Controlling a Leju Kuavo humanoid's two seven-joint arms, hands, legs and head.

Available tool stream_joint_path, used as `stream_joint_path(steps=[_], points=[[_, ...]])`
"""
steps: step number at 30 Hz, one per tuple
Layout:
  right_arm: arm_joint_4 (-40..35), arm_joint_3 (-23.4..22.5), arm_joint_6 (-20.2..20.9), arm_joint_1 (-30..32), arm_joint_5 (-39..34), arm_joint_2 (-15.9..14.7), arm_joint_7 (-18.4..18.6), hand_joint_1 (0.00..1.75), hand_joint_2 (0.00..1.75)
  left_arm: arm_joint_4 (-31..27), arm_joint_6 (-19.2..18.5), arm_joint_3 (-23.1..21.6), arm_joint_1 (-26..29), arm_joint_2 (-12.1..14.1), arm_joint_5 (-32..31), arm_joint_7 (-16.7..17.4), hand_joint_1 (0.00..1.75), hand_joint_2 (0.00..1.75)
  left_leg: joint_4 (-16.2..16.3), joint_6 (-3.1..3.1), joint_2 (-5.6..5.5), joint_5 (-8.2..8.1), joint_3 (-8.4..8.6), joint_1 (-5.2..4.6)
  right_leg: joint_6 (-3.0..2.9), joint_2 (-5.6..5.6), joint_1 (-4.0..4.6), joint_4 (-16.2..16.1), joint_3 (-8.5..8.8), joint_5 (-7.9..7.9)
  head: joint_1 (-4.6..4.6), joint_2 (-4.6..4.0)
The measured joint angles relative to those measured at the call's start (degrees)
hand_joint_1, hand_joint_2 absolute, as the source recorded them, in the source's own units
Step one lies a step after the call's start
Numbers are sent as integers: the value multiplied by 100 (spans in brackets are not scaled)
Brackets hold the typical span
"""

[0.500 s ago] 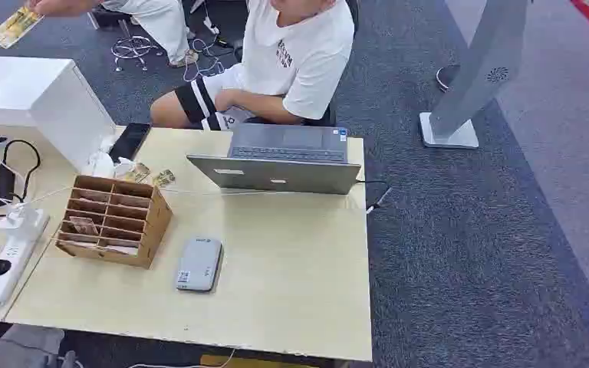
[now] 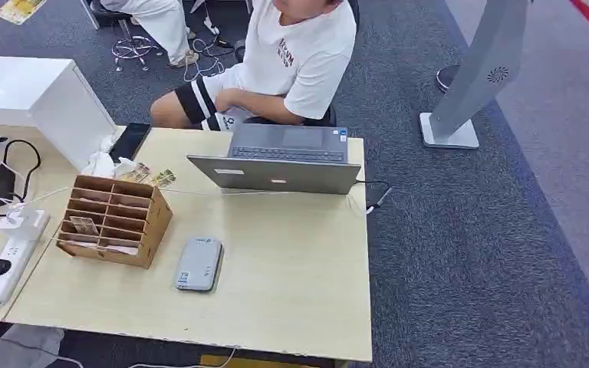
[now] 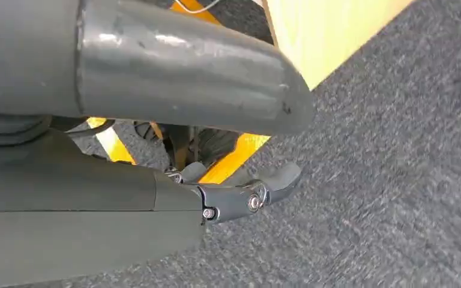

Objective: Pass the card to the sensor for recognition and then transmit it.

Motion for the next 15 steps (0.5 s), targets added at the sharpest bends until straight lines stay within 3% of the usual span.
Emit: stream_joint_path(steps=[1,2,9,15], points=[[7,-9,-28,0,0,2,0,0,0,-137,44,-32,62,-13,48,-63,0,0,0,0,1,0,0,0,0,1,0,0,-1,0,2,0],[13,-11,-55,-1,0,9,2,0,0,-288,84,-77,132,-31,88,-125,0,175,0,0,1,0,0,0,0,1,1,0,-2,0,0,0],[63,-26,-158,-23,77,37,72,0,0,-1390,574,-697,496,-144,16,-510,0,175,0,4,0,3,1,0,0,-1,0,-1,-1,0,2,0],[92,22,-195,-61,303,81,164,0,0,-1880,1210,-1601,548,-94,-506,-693,0,175,0,2,-1,13,2,0,-2,-1,0,0,0,7,2,-2]])
